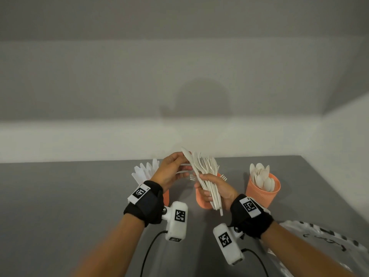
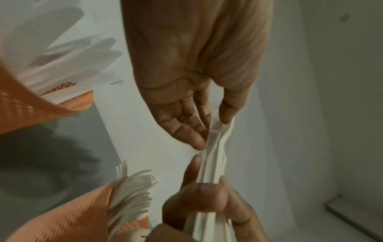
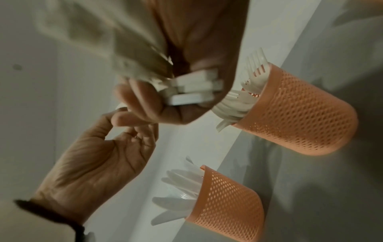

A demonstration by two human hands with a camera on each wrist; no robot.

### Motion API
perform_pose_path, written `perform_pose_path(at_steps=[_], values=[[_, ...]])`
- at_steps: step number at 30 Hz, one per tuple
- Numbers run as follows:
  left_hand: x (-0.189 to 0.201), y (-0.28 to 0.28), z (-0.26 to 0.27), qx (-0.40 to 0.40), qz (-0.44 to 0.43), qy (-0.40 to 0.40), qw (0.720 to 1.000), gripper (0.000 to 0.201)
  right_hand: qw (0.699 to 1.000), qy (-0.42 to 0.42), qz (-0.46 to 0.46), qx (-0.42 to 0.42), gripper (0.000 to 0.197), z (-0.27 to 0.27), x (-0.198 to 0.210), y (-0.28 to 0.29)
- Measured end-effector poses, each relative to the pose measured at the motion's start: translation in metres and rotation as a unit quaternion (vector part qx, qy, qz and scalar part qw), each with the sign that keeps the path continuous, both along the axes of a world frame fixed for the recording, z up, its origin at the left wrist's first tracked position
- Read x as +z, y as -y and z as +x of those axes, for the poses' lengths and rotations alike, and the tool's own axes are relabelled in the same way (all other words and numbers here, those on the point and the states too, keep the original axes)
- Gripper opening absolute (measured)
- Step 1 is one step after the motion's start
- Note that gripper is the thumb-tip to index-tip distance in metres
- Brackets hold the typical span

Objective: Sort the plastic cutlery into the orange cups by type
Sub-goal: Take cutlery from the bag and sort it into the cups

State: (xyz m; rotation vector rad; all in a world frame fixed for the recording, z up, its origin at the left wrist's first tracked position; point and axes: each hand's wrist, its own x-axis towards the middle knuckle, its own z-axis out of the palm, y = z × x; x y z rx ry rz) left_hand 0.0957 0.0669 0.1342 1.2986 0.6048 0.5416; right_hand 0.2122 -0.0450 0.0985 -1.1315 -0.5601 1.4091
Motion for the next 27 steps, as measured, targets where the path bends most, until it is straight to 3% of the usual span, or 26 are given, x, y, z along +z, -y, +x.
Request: perform_pose_path(at_steps=[9,16,21,24,27], values=[[0.004,-0.017,0.003,0.116,0.174,-0.097,0.973,0.018,0.994,0.089,0.033,-0.054,0.011,-0.006,-0.007,-0.011],[0.042,-0.05,-0.016,0.196,0.216,-0.076,0.954,0.009,0.99,0.111,0.047,-0.078,0.008,-0.004,-0.007,-0.02],[0.064,-0.073,-0.04,0.288,0.336,-0.049,0.895,0.022,0.99,0.098,0.011,-0.098,0.016,0.004,-0.021,-0.021],[0.052,-0.069,-0.046,0.252,0.422,-0.103,0.865,0.024,0.99,0.087,0.016,-0.11,0.025,0.002,-0.024,-0.022],[0.023,-0.064,-0.047,0.209,0.489,-0.155,0.833,0.021,0.986,0.119,0.031,-0.111,0.015,0.0,-0.026,-0.024]])
